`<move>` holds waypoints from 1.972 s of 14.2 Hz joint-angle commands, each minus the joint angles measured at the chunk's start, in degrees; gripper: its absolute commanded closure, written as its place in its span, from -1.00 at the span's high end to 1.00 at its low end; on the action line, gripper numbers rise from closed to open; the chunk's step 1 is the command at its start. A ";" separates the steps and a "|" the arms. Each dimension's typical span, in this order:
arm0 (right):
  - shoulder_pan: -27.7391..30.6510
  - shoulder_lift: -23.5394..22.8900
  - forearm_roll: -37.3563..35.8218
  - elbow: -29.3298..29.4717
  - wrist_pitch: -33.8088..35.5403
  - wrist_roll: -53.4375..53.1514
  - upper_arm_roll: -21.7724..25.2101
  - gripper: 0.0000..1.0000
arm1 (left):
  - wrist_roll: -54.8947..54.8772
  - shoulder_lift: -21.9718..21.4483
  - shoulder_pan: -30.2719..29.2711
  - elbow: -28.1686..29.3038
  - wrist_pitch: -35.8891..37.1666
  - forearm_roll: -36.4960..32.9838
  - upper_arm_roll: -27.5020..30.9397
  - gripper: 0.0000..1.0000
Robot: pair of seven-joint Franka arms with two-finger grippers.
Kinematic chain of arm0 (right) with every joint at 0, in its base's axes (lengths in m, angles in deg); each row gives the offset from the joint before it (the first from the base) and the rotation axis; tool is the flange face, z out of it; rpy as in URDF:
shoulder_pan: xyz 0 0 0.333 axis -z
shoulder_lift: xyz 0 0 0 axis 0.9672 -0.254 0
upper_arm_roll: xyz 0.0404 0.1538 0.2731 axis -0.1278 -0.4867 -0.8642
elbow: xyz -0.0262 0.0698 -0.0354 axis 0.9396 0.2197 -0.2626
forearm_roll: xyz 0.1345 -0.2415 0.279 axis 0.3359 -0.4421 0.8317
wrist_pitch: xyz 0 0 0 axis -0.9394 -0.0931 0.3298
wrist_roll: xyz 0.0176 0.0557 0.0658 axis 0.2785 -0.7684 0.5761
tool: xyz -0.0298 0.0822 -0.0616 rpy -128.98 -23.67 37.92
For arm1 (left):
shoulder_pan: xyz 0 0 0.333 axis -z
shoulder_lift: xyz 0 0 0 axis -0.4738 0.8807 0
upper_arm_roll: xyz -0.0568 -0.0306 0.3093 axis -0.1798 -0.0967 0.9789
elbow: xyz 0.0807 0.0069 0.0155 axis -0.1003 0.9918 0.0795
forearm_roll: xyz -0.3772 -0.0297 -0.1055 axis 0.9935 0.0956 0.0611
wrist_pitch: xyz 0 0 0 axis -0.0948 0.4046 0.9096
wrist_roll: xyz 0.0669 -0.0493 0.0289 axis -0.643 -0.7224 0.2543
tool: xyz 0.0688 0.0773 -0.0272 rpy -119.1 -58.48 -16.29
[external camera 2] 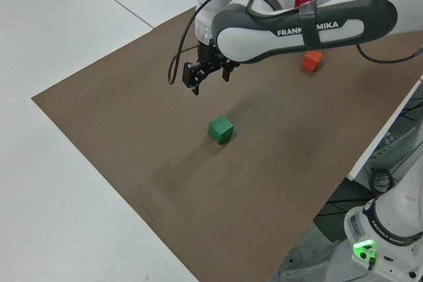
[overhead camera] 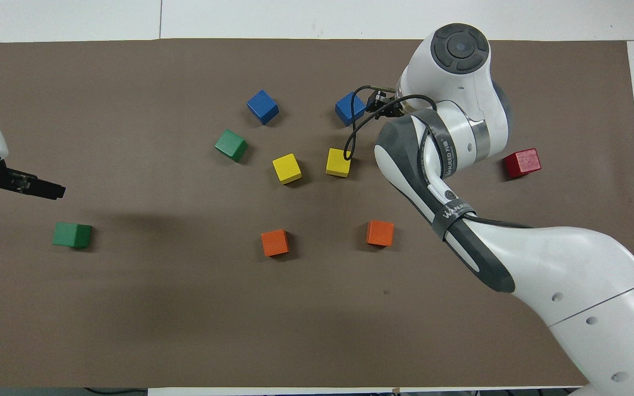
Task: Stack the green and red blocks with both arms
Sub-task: 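Grasp the other green block with the left gripper while the right grasps red, then carry the second blocks toward the first placed blocks with both grippers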
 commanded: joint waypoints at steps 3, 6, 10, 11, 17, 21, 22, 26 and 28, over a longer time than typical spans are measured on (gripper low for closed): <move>-0.29 0.41 -0.91 -5.22 -5.44 -5.13 -0.18 1.00 | 11.01 9.20 13.22 -7.30 -2.50 0.97 0.54 1.00; 0.23 1.73 -1.00 -9.88 -8.36 -5.05 -0.18 1.00 | 11.91 12.36 16.13 -7.13 -7.78 2.73 0.37 1.00; 0.15 3.14 -1.00 -14.11 -11.00 -5.05 -0.18 1.00 | 11.91 18.61 21.24 -8.28 -13.32 2.20 0.46 1.00; -0.03 3.23 -1.00 -14.37 -11.00 -5.14 -0.18 1.00 | 11.83 19.23 21.33 -8.28 -14.11 2.20 0.45 1.00; -0.65 3.40 -1.00 -14.47 -10.47 -5.32 -0.27 0.40 | 11.39 22.48 21.24 -8.37 -18.16 -0.61 0.37 1.00; 0.93 3.84 -0.65 -11.49 -5.49 0.12 -0.27 -1.00 | 11.39 23.54 21.77 -9.59 -18.52 -0.79 0.37 1.00; 1.11 5.58 -0.65 -10.78 -2.77 1.35 -0.27 -1.00 | 11.39 23.71 21.86 -9.60 -18.69 -0.79 0.28 1.00; 7.86 16.56 -0.39 -12.18 7.34 26.35 -0.27 -1.00 | 11.39 25.29 22.74 -9.60 -21.32 -0.79 0.28 1.00; 12.69 19.30 -0.39 -12.18 12.09 35.95 -0.27 -1.00 | 11.48 26.61 23.52 -10.12 -21.24 -0.79 0.37 1.00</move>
